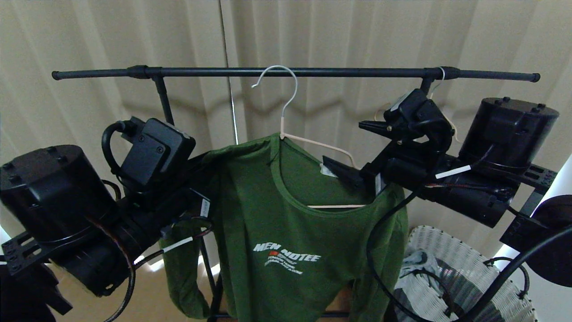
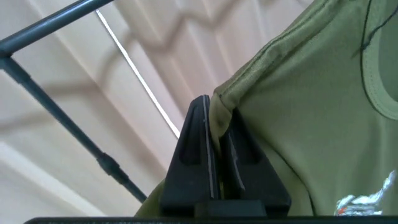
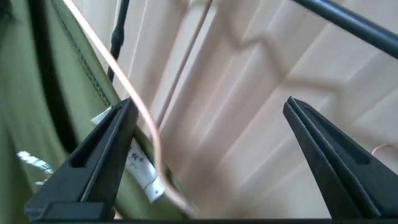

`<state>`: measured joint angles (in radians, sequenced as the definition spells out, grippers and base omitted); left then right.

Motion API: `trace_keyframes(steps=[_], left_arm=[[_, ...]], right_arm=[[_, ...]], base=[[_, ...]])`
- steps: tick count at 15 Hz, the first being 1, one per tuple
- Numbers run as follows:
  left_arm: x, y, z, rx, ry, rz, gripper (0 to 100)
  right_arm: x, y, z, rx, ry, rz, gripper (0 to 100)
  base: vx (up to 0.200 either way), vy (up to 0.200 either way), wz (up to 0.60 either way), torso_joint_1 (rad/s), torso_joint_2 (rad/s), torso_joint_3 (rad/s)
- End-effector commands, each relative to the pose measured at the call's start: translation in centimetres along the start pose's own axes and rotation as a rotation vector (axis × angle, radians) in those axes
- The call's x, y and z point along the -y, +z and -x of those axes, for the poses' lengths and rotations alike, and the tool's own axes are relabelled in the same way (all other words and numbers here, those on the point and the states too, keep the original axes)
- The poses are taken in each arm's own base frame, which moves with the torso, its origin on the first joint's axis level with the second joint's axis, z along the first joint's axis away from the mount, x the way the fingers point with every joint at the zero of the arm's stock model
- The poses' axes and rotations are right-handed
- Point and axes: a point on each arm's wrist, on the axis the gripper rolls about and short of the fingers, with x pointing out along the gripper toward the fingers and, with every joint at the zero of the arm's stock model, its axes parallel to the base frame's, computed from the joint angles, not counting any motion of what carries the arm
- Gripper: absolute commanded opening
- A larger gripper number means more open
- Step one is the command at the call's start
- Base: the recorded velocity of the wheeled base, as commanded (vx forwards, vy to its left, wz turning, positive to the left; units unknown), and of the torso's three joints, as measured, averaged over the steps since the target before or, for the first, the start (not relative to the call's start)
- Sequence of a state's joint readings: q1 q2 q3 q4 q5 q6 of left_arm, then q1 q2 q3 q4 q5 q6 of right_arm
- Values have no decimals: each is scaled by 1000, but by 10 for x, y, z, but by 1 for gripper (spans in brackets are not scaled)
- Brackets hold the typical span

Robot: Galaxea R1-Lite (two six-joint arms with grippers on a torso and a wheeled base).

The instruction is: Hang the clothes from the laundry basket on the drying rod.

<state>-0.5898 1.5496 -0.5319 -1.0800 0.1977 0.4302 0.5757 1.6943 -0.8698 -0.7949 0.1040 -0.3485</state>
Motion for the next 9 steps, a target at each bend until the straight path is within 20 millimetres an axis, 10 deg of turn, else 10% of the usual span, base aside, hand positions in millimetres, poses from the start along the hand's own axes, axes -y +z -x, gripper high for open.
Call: trace_keyframes(steps=[1,5,6,9], left_arm=[[3,1,0,4,-11,0,0],[3,1,0,4,-11,0,0],[4,1,1,6,-15,0,0],[7,3,1,13,-27,1,0]], right_arm=[[-2,-2,-2,-5,7,10,100],[-5,-4,-4,-12,16,32,100],[-5,-4,-4,-11,17,34,0],[-8,-4,-4,-10,25,34,0]], base=[[0,0,0,0,0,0],[0,0,0,0,0,0],[0,0,0,0,0,0],[0,0,0,0,0,0]])
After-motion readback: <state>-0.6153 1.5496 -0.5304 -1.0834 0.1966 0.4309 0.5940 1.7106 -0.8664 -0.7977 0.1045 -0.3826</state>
